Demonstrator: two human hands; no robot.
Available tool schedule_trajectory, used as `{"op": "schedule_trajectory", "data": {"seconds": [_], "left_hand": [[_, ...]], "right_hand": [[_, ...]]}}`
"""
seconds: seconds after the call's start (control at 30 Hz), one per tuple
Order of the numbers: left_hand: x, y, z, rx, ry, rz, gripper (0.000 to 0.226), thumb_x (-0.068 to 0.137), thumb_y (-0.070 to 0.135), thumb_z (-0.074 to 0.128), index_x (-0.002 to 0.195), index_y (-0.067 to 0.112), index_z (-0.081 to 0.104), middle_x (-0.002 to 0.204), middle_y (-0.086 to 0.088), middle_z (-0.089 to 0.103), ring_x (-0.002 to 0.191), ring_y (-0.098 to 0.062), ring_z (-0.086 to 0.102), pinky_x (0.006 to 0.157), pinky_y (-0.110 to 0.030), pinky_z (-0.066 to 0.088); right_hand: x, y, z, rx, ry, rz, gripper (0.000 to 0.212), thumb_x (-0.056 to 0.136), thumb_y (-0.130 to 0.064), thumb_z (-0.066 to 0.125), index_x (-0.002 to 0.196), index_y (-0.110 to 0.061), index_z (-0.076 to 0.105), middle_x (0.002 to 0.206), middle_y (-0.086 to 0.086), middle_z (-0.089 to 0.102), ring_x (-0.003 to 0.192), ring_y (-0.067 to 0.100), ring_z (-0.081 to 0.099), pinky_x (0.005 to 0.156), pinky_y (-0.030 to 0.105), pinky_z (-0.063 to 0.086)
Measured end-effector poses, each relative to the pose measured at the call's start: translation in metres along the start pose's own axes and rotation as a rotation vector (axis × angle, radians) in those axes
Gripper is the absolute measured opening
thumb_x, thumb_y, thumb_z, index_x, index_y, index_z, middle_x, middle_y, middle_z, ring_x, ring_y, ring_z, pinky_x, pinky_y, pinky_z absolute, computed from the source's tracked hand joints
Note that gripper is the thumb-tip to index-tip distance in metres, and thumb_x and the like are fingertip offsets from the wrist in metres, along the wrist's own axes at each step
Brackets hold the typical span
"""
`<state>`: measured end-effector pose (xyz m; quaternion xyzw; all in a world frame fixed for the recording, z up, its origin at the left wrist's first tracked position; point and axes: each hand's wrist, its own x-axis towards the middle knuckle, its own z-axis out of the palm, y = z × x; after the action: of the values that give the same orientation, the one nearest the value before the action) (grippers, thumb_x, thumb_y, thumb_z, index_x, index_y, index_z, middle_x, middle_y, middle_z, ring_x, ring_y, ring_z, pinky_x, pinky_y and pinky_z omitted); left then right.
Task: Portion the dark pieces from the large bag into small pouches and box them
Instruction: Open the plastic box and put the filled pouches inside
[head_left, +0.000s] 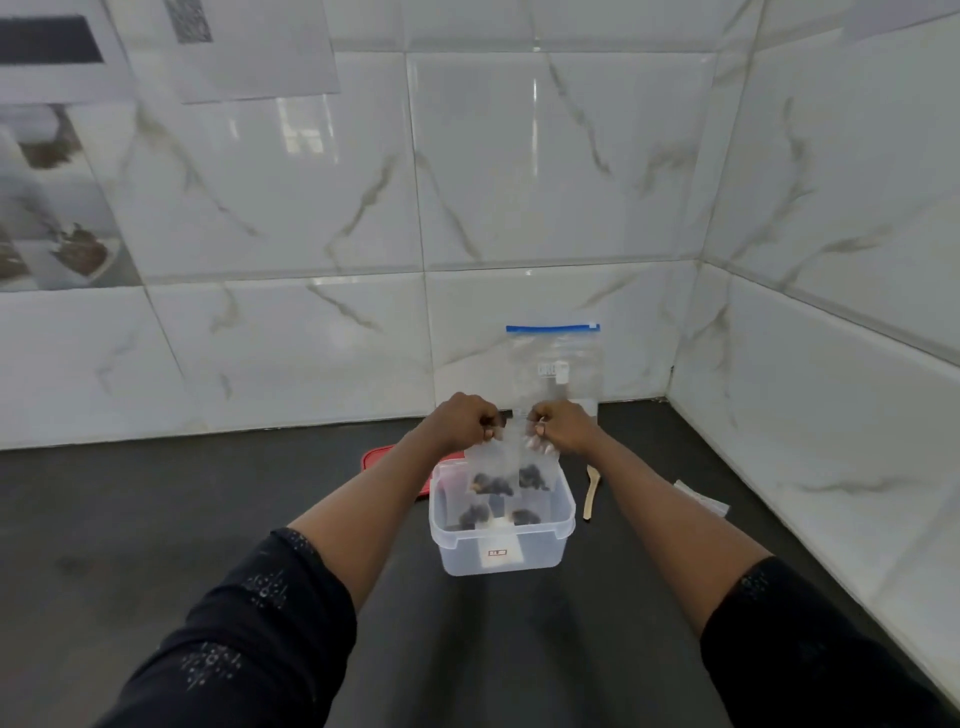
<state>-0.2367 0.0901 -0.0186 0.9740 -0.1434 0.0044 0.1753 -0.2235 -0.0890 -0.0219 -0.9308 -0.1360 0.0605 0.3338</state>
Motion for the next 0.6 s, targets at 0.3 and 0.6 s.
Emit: {"op": "schedule_trajectory", "data": {"seconds": [0.3, 0.6], "left_hand": [[-0.015, -0.026, 0.045, 0.077, -0.148, -0.061, 0.026, 0.087, 0.000, 0.050, 0.107, 0.007, 0.066, 0.109, -0.010, 0.065, 0.101, -0.025, 0.060, 0.086, -0.031, 0.045], [-0.010, -0.038, 0.060, 0.291, 0.053, 0.046, 0.029, 0.090, 0.021, 0.058, 0.119, 0.015, 0.056, 0.123, -0.005, 0.053, 0.109, -0.024, 0.053, 0.090, -0.036, 0.045]], "right_hand": [[0.006, 0.015, 0.049, -0.341, -0.161, -0.038, 0.026, 0.091, -0.009, 0.053, 0.115, -0.004, 0.064, 0.120, 0.012, 0.062, 0.108, 0.025, 0.058, 0.085, 0.028, 0.042], [0.006, 0.025, 0.060, -0.744, 0.156, -0.178, 0.017, 0.093, -0.013, 0.056, 0.106, -0.007, 0.065, 0.107, 0.011, 0.064, 0.098, 0.025, 0.062, 0.083, 0.030, 0.048]]}}
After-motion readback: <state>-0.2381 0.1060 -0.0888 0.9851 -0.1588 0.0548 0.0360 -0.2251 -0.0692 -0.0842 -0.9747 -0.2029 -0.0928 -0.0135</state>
